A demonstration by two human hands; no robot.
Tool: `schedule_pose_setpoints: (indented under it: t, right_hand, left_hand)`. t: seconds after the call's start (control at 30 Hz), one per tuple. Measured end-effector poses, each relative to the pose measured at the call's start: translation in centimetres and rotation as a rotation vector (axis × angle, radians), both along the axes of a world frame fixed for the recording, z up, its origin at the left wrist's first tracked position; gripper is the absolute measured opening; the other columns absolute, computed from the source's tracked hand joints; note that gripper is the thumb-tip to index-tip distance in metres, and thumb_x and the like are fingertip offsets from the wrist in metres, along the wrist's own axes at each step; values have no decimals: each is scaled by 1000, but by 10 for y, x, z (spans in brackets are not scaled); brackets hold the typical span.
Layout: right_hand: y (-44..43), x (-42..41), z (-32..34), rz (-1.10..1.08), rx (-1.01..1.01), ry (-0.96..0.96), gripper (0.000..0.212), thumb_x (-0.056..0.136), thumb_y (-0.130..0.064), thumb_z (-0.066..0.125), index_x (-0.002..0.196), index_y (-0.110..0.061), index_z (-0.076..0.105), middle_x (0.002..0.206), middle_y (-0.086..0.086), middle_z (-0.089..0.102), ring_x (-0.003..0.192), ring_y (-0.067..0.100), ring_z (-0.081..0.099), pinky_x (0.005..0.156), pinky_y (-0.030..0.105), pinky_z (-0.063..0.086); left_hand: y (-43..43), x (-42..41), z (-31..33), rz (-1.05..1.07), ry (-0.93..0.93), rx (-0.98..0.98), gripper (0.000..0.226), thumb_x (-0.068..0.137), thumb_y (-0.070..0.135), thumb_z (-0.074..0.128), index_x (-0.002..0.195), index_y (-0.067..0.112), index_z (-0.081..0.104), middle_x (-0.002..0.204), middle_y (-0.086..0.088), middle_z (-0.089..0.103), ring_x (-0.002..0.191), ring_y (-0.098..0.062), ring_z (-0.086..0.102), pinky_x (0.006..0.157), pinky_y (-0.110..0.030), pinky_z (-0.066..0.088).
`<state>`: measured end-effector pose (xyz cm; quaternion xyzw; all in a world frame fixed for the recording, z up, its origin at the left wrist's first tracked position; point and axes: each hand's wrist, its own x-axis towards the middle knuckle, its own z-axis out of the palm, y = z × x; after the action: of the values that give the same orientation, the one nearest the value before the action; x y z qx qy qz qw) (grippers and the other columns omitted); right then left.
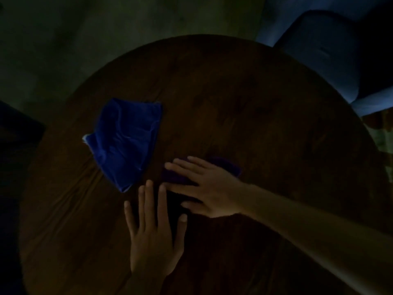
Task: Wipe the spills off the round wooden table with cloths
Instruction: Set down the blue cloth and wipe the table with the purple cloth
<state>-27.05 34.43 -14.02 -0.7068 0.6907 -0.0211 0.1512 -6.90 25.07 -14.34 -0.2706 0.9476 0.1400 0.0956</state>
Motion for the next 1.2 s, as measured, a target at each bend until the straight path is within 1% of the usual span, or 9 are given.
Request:
schedule_pose_setpoints:
  t: [0.27,0.43,0.57,0.67,0.8,0.97,1.07,1.13,1.2]
  right_hand:
    - [35,-98,-5,-1025,-181,40,55,105,-51,36,157,-32,31,169,11,16,156,29,16,125,53,20]
    - [126,79,3,-255,-133,-73,55,104,-49,48,155,-33,38,170,11,17,158,29,12,127,53,15]
    - [193,34,0,156,-50,-79,56,99,-46,56,153,-33,44,169,13,18,158,30,11,127,52,9]
    - [205,-51,-4,-540,-212,28,53,99,-38,56,150,-30,46,164,19,27,152,39,26,118,60,30]
    - [175,-35,-7,-1462,-195,85,55,103,-45,32,156,-30,34,169,14,16,156,34,16,124,56,19]
    - [188,211,-1,-293,-112,-103,67,94,-47,53,156,-30,35,169,16,12,157,36,2,124,60,10]
    - [245,193,-1,207,-62,-58,77,92,-59,54,159,-35,25,170,13,5,156,32,-12,124,52,-6]
    - [272,126,-10,-54,-113,-95,72,95,-58,49,158,-40,22,169,11,13,158,32,6,125,55,3]
    - [287,53,-12,-737,-206,-64,59,102,-60,30,157,-43,24,168,15,19,154,38,20,124,60,14]
  left_hand:
    - [1,-9,0,-146,-158,-56,70,97,71,20,159,42,6,170,-4,4,155,-28,-5,118,-66,2]
    - [2,-8,2,-144,-189,-55,69,97,70,12,157,43,-8,170,-2,-9,155,-27,-17,120,-65,-4]
    - [3,-9,5,-131,-188,-45,68,95,72,3,152,46,-24,166,1,-27,151,-24,-30,120,-62,-11]
    - [6,-9,8,-144,-196,-53,70,95,71,4,155,43,-18,167,-2,-25,152,-26,-28,121,-64,-10]
    - [9,-8,7,-142,-179,-78,72,96,71,6,157,41,-15,167,-1,-25,152,-26,-26,121,-64,-8]
    - [9,-5,8,-165,-160,-61,79,93,76,12,159,37,-8,168,-2,-21,154,-27,-21,120,-66,-7]
    - [13,-9,18,-172,-170,-40,85,90,81,12,160,37,-5,169,-2,-18,154,-28,-20,120,-67,-6]
    - [24,-17,27,-221,-136,-55,84,89,81,11,159,38,-5,170,-2,-16,155,-28,-17,120,-66,-7]
    - [41,-27,33,-291,-104,-60,80,91,79,12,159,40,-4,170,-3,-14,155,-30,-14,120,-66,-5]
